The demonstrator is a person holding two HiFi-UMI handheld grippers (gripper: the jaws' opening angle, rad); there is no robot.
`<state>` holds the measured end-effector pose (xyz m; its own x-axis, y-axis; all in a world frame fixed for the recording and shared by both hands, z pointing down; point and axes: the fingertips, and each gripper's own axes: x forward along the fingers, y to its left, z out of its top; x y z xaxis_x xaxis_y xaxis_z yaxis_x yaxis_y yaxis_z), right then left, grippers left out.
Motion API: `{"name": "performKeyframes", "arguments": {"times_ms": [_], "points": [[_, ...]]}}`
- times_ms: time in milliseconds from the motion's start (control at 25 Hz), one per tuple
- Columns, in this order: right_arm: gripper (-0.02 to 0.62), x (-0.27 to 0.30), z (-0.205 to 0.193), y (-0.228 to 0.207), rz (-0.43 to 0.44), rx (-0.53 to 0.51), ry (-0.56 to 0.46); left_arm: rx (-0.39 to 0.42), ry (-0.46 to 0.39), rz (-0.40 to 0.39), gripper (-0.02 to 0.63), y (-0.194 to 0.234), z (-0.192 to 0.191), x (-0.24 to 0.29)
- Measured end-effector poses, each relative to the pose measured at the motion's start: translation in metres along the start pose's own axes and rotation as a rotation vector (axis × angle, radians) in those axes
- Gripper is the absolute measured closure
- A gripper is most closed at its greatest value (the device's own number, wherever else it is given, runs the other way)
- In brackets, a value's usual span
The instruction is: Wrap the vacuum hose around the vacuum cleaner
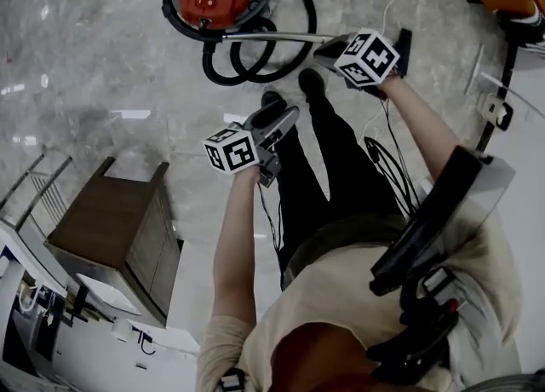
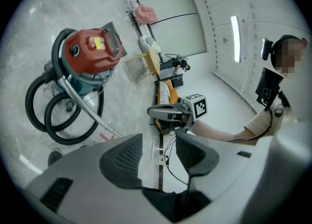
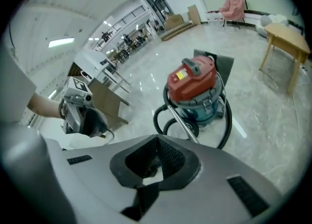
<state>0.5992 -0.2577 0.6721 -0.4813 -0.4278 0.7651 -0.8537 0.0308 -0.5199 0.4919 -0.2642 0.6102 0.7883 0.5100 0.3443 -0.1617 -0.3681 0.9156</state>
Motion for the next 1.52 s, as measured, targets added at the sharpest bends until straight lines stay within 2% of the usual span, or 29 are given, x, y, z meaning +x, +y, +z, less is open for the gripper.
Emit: {"name": "performKeyframes", "arguments": {"times_ms": [160, 240, 320, 360, 440, 520, 600, 680, 760, 960, 1080, 1240, 1360, 1440, 1520], "points": [[0.591, -0.035, 0.068, 0.068, 0.148, -0.036, -0.114, 0.118, -0.093, 0.017, 0.407, -0.055, 0.036, -0.031], [0.591, -0.050, 0.102, 0.105, 0.215, -0.092, -0.149, 0.201, -0.139, 0.019, 0.459, -0.083, 0.056, -0.055], [0.591, -0.059, 0.120, 0.143, 0.268, -0.179, -0.134, 0.245, -0.191, 0.035, 0.519, -0.106, 0.067, -0.081], [0.591, -0.062, 0.123, 0.160, 0.289, -0.221, -0.115, 0.253, -0.214, 0.045, 0.575, -0.115, 0.069, -0.093], [0.591, -0.066, 0.129, 0.190, 0.337, -0.269, -0.089, 0.280, -0.226, 0.045, 0.600, -0.136, 0.068, -0.113], [0.591, -0.072, 0.132, 0.218, 0.378, -0.279, -0.088, 0.334, -0.206, 0.048, 0.600, -0.161, 0.063, -0.128], [0.591, -0.078, 0.133, 0.237, 0.384, -0.270, -0.095, 0.419, -0.190, 0.090, 0.600, -0.180, 0.055, -0.144], [0.591, -0.086, 0.134, 0.247, 0.381, -0.226, -0.102, 0.511, -0.186, 0.151, 0.600, -0.196, 0.044, -0.161], [0.591, -0.098, 0.135, 0.257, 0.397, -0.165, -0.119, 0.564, -0.195, 0.199, 0.600, -0.210, 0.028, -0.182], [0.591, -0.143, 0.159, 0.283, 0.412, -0.115, -0.217, 0.494, -0.226, 0.204, 0.600, -0.230, 0.006, -0.211], [0.591, -0.157, 0.177, 0.301, 0.419, -0.145, -0.241, 0.510, -0.277, 0.212, 0.600, -0.246, 0.022, -0.221], [0.591, -0.170, 0.202, 0.334, 0.381, -0.316, -0.242, 0.575, -0.436, 0.232, 0.600, -0.279, 0.069, -0.246], [0.591, -0.180, 0.219, 0.357, 0.357, -0.401, -0.274, 0.579, -0.640, 0.231, 0.600, -0.311, 0.107, -0.274], [0.591, -0.184, 0.226, 0.372, 0.350, -0.432, -0.298, 0.577, -0.752, 0.193, 0.600, -0.333, 0.120, -0.291], [0.591, -0.183, 0.226, 0.384, 0.344, -0.449, -0.317, 0.602, -0.764, 0.156, 0.600, -0.345, 0.120, -0.297]]}}
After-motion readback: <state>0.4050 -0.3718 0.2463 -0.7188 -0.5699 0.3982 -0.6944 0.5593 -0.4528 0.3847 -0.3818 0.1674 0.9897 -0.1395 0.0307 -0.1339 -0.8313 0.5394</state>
